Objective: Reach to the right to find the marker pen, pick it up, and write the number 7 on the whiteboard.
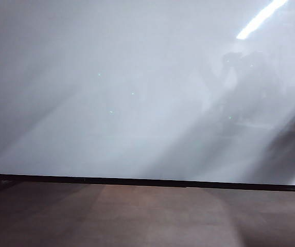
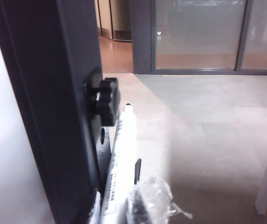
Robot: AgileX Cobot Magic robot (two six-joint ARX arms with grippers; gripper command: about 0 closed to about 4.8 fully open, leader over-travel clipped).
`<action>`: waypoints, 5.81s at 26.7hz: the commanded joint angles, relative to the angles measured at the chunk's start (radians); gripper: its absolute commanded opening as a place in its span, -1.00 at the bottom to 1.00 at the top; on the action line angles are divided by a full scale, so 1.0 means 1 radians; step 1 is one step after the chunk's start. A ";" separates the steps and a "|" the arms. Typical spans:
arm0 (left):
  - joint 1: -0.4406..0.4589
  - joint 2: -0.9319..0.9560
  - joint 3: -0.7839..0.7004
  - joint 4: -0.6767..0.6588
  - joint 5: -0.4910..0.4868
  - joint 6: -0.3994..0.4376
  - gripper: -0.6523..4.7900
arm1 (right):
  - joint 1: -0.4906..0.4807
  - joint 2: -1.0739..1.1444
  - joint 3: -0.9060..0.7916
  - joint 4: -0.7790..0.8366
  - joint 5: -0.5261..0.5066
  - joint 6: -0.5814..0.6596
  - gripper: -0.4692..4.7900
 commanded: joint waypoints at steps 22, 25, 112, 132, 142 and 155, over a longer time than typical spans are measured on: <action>0.000 -0.002 0.009 0.010 0.000 0.008 -0.78 | -0.078 -0.859 -0.001 -0.347 0.124 0.090 -0.84; 0.000 -0.002 0.008 0.009 0.000 0.008 -0.78 | 0.023 -0.967 0.000 -0.449 0.123 0.090 -0.84; 0.001 -0.025 0.009 0.013 0.000 0.008 -0.78 | 0.807 -0.483 0.056 -0.320 0.686 -0.082 -0.84; 0.001 -0.025 0.009 0.014 0.000 0.019 -0.78 | 0.814 -0.484 0.056 -0.422 0.647 -0.074 -0.84; 0.001 -0.025 0.009 0.014 0.000 0.019 -0.78 | 0.814 -0.484 0.056 -0.525 0.645 -0.050 -0.84; 0.001 -0.025 0.009 0.014 0.000 0.019 -0.78 | 0.814 -0.483 0.056 -0.667 0.644 -0.021 -0.84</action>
